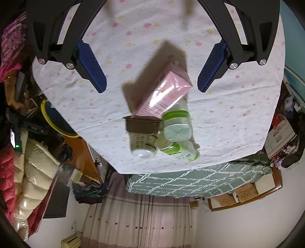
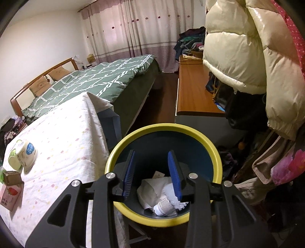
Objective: Collect trash
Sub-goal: 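Grasp the pink carton with the left gripper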
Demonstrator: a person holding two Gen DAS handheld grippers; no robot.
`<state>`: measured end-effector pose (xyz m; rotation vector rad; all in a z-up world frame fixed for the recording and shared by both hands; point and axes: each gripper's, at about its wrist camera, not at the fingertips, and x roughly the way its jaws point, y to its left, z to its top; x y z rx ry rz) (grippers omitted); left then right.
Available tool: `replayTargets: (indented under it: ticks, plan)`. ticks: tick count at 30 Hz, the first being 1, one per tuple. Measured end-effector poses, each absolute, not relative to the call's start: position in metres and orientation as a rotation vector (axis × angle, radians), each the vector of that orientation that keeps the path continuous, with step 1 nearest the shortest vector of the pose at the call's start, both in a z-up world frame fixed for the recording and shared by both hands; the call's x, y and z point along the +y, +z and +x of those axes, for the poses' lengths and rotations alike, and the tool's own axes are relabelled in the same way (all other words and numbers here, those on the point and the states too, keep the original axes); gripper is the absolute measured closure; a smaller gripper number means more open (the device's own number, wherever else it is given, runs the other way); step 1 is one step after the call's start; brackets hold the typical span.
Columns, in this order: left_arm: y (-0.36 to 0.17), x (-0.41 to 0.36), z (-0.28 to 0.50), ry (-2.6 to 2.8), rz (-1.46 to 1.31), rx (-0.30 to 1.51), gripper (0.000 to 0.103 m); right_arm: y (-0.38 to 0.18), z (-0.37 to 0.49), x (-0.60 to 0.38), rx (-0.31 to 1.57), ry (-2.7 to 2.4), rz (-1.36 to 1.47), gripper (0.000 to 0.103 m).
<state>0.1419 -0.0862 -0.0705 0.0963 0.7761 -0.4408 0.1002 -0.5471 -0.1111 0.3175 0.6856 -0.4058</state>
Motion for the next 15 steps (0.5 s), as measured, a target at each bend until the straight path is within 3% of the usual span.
replayTargets:
  ticks: [15]
  plan:
    - [-0.119,-0.103,0.181,-0.582,0.067,0.937,0.011,-0.115,0.105,-0.539,0.705,-0.385,0.316,0.069]
